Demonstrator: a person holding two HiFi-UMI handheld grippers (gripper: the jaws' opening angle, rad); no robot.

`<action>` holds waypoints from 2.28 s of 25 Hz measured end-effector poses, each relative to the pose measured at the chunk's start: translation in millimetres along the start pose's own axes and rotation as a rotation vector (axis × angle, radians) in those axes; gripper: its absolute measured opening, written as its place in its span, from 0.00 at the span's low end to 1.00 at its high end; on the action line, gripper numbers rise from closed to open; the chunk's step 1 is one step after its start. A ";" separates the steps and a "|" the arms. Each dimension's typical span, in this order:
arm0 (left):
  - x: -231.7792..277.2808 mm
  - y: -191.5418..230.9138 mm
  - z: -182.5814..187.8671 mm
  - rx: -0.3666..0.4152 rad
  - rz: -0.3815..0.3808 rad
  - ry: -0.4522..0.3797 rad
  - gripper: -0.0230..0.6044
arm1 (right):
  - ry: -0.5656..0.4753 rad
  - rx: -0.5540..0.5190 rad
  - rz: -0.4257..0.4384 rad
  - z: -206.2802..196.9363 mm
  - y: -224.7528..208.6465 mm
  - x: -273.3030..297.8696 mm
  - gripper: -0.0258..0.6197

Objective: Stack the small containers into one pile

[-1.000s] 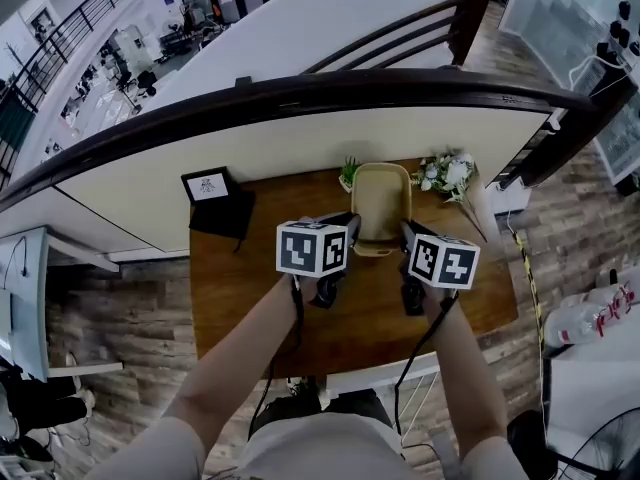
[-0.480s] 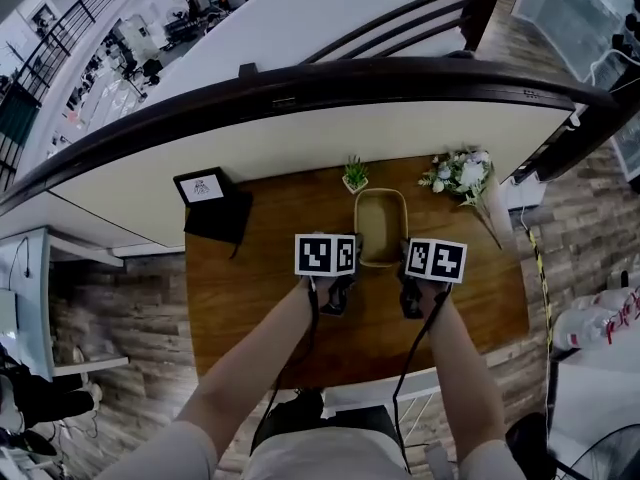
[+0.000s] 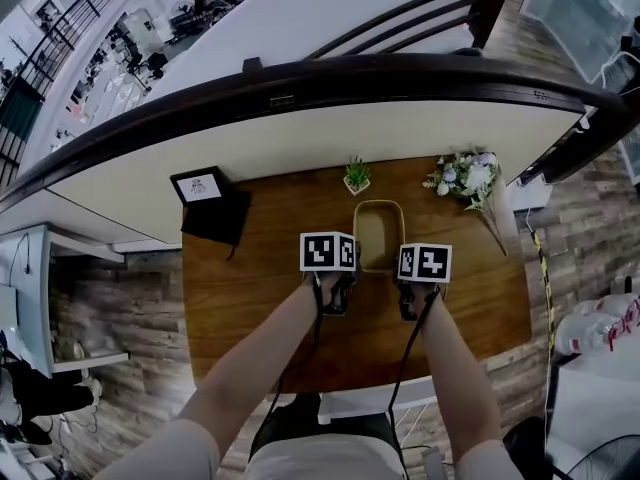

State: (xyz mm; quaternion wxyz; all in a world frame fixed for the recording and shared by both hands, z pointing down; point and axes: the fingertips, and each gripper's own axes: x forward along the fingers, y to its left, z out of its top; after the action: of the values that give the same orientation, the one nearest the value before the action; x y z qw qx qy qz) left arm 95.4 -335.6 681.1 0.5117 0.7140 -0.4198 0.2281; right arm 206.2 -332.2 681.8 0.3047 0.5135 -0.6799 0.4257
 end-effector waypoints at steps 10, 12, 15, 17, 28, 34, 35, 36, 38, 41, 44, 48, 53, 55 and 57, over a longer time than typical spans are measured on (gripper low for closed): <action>12.7 11.9 -3.1 0.027 0.007 0.013 0.22 | 0.056 -0.190 -0.106 0.4 -18.4 25.7 0.32; 12.9 10.7 -1.9 0.066 0.010 0.019 0.22 | 0.086 -0.202 -0.095 -1.2 -17.7 34.4 0.31; 15.8 8.9 -0.5 0.083 0.013 0.013 0.22 | 0.106 -0.249 -0.091 -0.7 -15.0 38.3 0.28; 16.2 9.7 -0.9 0.073 0.010 0.014 0.22 | 0.098 -0.258 -0.085 -0.9 -13.8 38.5 0.28; -47.4 -5.4 37.5 0.259 0.065 -0.193 0.22 | -0.136 -0.324 -0.020 40.2 15.7 -32.2 0.37; -137.1 -43.0 71.8 0.437 0.080 -0.399 0.17 | -0.358 -0.327 0.102 77.5 72.5 -131.3 0.29; -153.7 -49.5 76.3 0.469 0.083 -0.433 0.16 | -0.387 -0.324 0.125 81.0 81.6 -147.8 0.28; -170.0 -55.8 80.0 0.500 0.086 -0.464 0.14 | -0.417 -0.328 0.143 83.9 90.5 -164.3 0.27; -201.3 -69.2 84.9 0.564 0.085 -0.518 0.13 | -0.481 -0.339 0.166 88.1 107.4 -198.2 0.24; -245.5 -91.9 88.3 0.654 0.077 -0.596 0.10 | -0.584 -0.343 0.187 90.1 129.3 -250.0 0.20; -288.3 -111.8 86.0 0.709 0.076 -0.674 0.09 | -0.681 -0.347 0.202 87.5 149.8 -298.6 0.16; -338.3 -131.3 73.3 0.741 0.063 -0.758 0.07 | -0.783 -0.381 0.203 77.6 175.5 -354.7 0.10; -383.7 -147.1 42.5 0.778 0.025 -0.805 0.06 | -0.875 -0.401 0.200 55.1 203.4 -409.5 0.06; -396.7 -150.5 29.2 0.789 0.015 -0.815 0.06 | -0.895 -0.402 0.201 43.3 211.8 -423.3 0.06; -408.2 -151.4 15.0 0.794 0.008 -0.817 0.05 | -0.902 -0.405 0.203 29.6 220.1 -433.3 0.05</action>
State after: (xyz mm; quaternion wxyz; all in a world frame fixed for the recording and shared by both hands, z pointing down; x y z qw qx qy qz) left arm -1.9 -181.3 285.5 -0.0007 0.8803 -0.4684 0.0755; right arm 120.4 -144.1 240.9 0.0310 0.5082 -0.8593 0.0484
